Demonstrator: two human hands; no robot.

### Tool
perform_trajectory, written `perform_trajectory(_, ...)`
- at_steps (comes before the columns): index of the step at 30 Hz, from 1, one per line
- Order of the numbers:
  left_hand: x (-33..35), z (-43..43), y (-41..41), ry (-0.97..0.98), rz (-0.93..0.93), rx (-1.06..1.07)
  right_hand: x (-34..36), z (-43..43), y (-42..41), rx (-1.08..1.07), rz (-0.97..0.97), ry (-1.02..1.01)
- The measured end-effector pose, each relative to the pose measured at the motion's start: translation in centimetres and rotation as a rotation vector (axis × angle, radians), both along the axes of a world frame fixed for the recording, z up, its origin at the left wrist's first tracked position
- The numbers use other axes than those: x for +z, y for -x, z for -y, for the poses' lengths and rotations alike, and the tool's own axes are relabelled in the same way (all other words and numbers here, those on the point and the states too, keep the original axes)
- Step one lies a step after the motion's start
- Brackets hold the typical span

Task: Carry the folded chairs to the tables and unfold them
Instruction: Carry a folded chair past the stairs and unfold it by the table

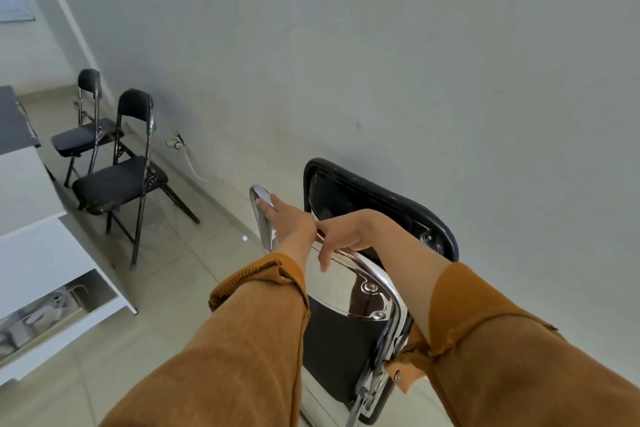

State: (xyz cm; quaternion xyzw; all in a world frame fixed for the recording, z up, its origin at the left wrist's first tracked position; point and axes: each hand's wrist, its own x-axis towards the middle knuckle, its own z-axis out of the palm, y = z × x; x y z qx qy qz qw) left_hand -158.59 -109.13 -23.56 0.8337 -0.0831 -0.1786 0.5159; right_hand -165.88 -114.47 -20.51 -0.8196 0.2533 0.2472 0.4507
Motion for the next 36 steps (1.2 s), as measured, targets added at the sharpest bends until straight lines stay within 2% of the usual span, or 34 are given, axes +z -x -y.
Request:
perform_trajectory(4,-0.1,0.9,-0.1,0.144,-0.083,0.198,0.0,1.3,0.1,0.088,-0.048,-0.252)
perform_trajectory(8,-0.9,1.5,-0.5,0.13,-0.098,0.349,-0.7,4.0,-0.3,0.179,-0.093,-0.466)
perform_trajectory(14,-1.3,2.3,-1.2,-0.008,-0.054,0.335,-2.4,7.0,-2.1,0.223,0.016,-0.53)
perform_trajectory(16,-1.5,2.2,-1.4,-0.037,-0.042,0.341,-3.6,7.8,-2.8,0.16,0.081,-0.555)
perform_trajectory(18,-1.7,1.9,-1.5,-0.035,-0.03,0.333,-4.8,8.1,-3.7,0.029,0.106,-0.461)
perform_trajectory(19,-1.7,1.6,-1.4,-0.02,-0.021,0.33,-5.4,8.1,-4.0,0.004,0.098,-0.349)
perform_trajectory(21,-1.8,0.9,-1.5,-0.005,-0.001,0.301,-6.7,8.2,-4.4,0.03,0.059,-0.096)
perform_trajectory(23,-1.8,-0.1,-1.8,-0.027,0.004,0.297,-7.6,8.4,-4.5,0.121,0.021,0.038)
perform_trajectory(26,-1.8,-1.8,-2.2,-0.08,-0.006,0.328,-9.1,8.9,-4.6,0.216,-0.045,0.112)
perform_trajectory(30,-1.8,-3.5,-2.2,-0.091,0.027,0.341,-10.5,8.4,-4.9,0.239,-0.044,0.147)
perform_trajectory(36,-1.7,-5.5,-2.5,-0.109,0.014,0.294,-13.0,7.0,-5.2,0.337,-0.009,0.39)
